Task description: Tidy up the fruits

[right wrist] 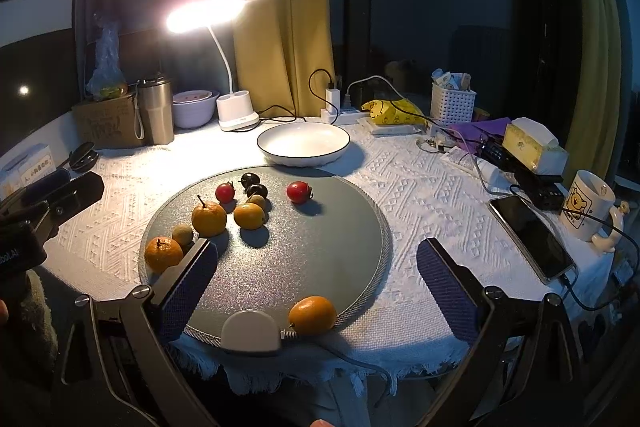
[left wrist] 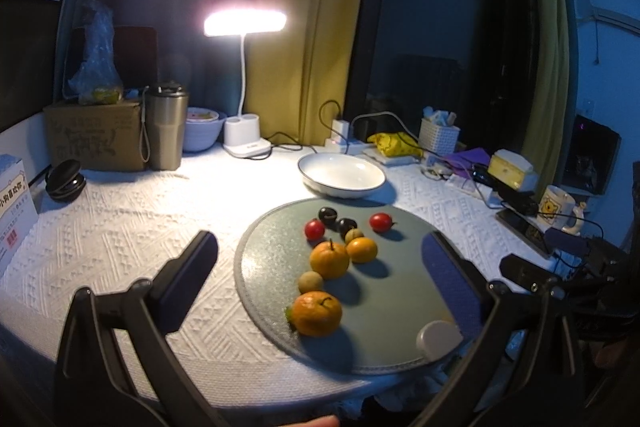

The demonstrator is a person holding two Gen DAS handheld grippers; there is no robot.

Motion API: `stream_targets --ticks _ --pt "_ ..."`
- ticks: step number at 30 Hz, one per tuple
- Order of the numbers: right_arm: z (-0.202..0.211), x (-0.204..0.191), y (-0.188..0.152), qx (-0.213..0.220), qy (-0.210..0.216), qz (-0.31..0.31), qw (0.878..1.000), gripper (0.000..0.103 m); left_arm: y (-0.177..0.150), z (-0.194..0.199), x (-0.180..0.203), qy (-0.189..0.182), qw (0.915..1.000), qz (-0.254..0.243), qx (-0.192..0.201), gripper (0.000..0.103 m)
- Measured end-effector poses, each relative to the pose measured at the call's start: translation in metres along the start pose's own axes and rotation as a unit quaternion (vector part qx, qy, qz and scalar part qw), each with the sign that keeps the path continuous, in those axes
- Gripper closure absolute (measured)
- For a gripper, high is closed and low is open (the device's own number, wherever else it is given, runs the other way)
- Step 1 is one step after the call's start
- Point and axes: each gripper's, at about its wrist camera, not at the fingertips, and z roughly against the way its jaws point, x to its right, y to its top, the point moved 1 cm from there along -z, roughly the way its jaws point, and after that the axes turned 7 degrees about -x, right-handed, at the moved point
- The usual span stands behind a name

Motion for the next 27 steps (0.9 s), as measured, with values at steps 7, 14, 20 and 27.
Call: stream_targets --ticks 7,14,20,27 --pt "-0.0005 0.0004 0.0003 0.0 0.001 -0.001 1.0 0.001 -0.0002 -0.0003 0.0002 0.0 1.0 0.0 0.0 0.001" --pt "-0.0005 0.0005 0.0006 0.001 0.0 -0.001 1.0 0.001 0.0003 -0.0007 0.0001 -0.001 1.0 0.0 0.0 0.001" --pt "-0.0011 0.0011 0.0004 0.002 0.0 -0.003 1.0 0.001 0.0007 -0.0008 0.001 -0.002 1.0 0.0 0.001 0.001" --pt "-0.0009 0.0008 0.0003 0.002 0.0 -0.003 1.0 0.001 0.0007 -0.0011 0.0016 -0.002 1.0 0.001 0.0 0.001"
